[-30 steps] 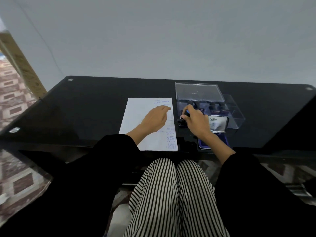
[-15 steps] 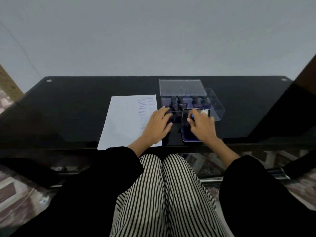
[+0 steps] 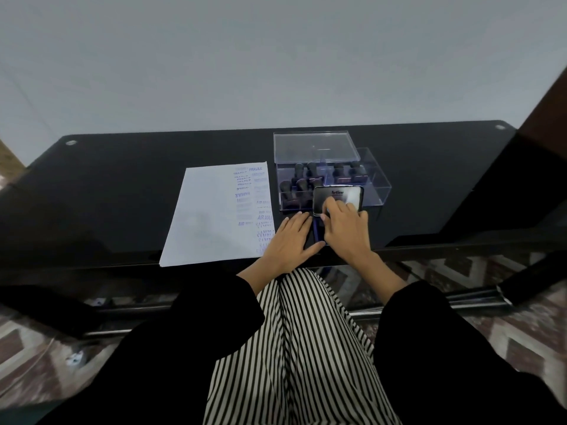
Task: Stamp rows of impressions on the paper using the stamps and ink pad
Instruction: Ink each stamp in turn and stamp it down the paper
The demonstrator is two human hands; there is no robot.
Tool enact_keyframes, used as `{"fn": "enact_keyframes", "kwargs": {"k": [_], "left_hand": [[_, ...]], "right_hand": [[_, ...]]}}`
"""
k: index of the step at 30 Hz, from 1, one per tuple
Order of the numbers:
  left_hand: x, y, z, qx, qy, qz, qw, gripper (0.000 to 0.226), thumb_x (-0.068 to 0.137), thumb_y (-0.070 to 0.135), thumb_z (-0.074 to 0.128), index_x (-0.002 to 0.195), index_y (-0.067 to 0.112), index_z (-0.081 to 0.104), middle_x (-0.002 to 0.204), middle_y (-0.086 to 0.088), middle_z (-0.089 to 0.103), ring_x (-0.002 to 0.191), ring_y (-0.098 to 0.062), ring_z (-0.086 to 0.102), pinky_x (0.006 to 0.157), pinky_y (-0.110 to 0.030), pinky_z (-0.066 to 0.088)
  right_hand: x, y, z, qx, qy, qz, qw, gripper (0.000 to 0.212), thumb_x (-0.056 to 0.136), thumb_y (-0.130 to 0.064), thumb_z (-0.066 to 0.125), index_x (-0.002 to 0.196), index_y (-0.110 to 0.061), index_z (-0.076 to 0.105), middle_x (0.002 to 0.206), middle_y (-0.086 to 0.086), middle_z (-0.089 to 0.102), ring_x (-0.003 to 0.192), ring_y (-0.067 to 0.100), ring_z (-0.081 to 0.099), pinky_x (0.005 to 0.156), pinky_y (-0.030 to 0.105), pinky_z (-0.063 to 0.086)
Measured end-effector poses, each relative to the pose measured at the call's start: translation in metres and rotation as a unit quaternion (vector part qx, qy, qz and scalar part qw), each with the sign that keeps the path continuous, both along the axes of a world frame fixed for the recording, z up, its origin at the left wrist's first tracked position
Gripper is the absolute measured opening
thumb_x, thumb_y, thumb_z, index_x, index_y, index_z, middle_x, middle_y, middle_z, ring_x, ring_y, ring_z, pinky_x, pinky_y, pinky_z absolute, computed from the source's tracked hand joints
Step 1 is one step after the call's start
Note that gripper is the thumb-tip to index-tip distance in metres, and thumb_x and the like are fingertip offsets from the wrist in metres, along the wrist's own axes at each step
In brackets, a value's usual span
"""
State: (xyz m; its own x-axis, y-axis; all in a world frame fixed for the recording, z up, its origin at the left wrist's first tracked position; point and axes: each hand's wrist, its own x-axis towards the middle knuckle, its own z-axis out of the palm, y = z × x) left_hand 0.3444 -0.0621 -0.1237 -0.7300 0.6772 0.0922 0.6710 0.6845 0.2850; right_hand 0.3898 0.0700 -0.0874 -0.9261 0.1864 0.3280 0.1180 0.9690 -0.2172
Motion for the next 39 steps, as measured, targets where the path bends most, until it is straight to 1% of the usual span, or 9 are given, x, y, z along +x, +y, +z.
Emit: {"fn": "enact_keyframes", "kwargs": {"k": [5,10,15,20,24,27,33,39], "left_hand": [[-0.001,0.001,-0.003,-0.026,0.015,-0.002,1.000,0.073,0.095,0.052,0.032,0.149,0.005,0.015,0.157,-0.009,0.015,0.146,-0.020,0.009,0.121,-0.036,0.005],[0.000,0.001,-0.002,-0.029,0.012,-0.004,0.999,0.073,0.096,0.052,0.030,0.149,0.005,0.013,0.157,-0.009,0.014,0.147,-0.020,0.008,0.121,-0.036,0.004],[0.001,0.000,-0.002,-0.027,0.015,-0.003,1.000,0.072,0.096,0.051,0.031,0.149,0.005,0.013,0.157,-0.009,0.014,0.147,-0.019,0.008,0.120,-0.035,0.003],[0.000,0.001,-0.003,-0.031,0.019,-0.008,0.999,0.072,0.096,0.051,0.030,0.149,0.004,0.014,0.157,-0.009,0.015,0.146,-0.020,0.009,0.120,-0.036,0.005],[0.000,0.000,-0.002,-0.027,0.015,-0.007,0.999,0.073,0.096,0.052,0.031,0.149,0.005,0.015,0.157,-0.009,0.016,0.146,-0.021,0.009,0.120,-0.036,0.005],[-0.001,0.001,-0.002,-0.030,0.016,-0.008,0.999,0.073,0.096,0.052,0.031,0.148,0.004,0.015,0.157,-0.010,0.015,0.146,-0.021,0.009,0.120,-0.037,0.005],[-0.001,0.002,0.003,-0.052,-0.011,-0.013,0.998,0.072,0.097,0.049,0.029,0.149,0.003,0.010,0.158,-0.011,0.010,0.147,-0.022,0.004,0.120,-0.039,0.003],[0.000,0.003,0.002,-0.042,-0.021,-0.007,0.999,0.072,0.097,0.049,0.030,0.149,0.003,0.010,0.158,-0.010,0.009,0.147,-0.022,0.003,0.119,-0.039,0.002]], "right_hand": [[0.002,-0.004,-0.005,0.001,0.017,0.004,1.000,0.012,0.095,-0.019,0.041,0.105,-0.015,0.048,0.101,0.003,0.057,0.093,0.024,0.053,0.078,0.037,0.036],[0.006,-0.007,-0.006,0.003,0.020,0.010,1.000,0.014,0.095,-0.017,0.040,0.106,-0.015,0.048,0.101,0.001,0.056,0.092,0.022,0.052,0.079,0.035,0.033],[0.009,-0.007,-0.007,-0.002,0.028,0.010,1.000,0.009,0.095,-0.017,0.042,0.102,-0.015,0.048,0.097,0.000,0.055,0.089,0.021,0.052,0.079,0.035,0.031],[0.005,-0.006,0.001,-0.021,0.005,0.005,1.000,0.007,0.094,-0.015,0.042,0.100,-0.016,0.046,0.095,-0.002,0.056,0.088,0.020,0.053,0.078,0.036,0.029],[-0.002,-0.002,0.009,-0.036,-0.024,0.014,0.999,0.011,0.092,-0.011,0.045,0.102,-0.015,0.046,0.098,-0.001,0.058,0.089,0.021,0.055,0.076,0.034,0.025],[-0.001,-0.003,0.009,-0.038,-0.028,0.013,0.999,0.011,0.092,-0.011,0.046,0.102,-0.016,0.046,0.099,-0.001,0.058,0.090,0.021,0.055,0.078,0.036,0.028],[0.008,-0.005,0.003,-0.041,-0.010,0.013,0.999,0.009,0.092,-0.012,0.047,0.100,-0.017,0.045,0.097,-0.002,0.057,0.087,0.021,0.053,0.080,0.037,0.032],[0.011,-0.006,0.004,-0.038,-0.019,0.014,0.999,0.010,0.092,-0.011,0.046,0.101,-0.016,0.044,0.098,-0.002,0.057,0.088,0.020,0.054,0.081,0.036,0.031]]}}
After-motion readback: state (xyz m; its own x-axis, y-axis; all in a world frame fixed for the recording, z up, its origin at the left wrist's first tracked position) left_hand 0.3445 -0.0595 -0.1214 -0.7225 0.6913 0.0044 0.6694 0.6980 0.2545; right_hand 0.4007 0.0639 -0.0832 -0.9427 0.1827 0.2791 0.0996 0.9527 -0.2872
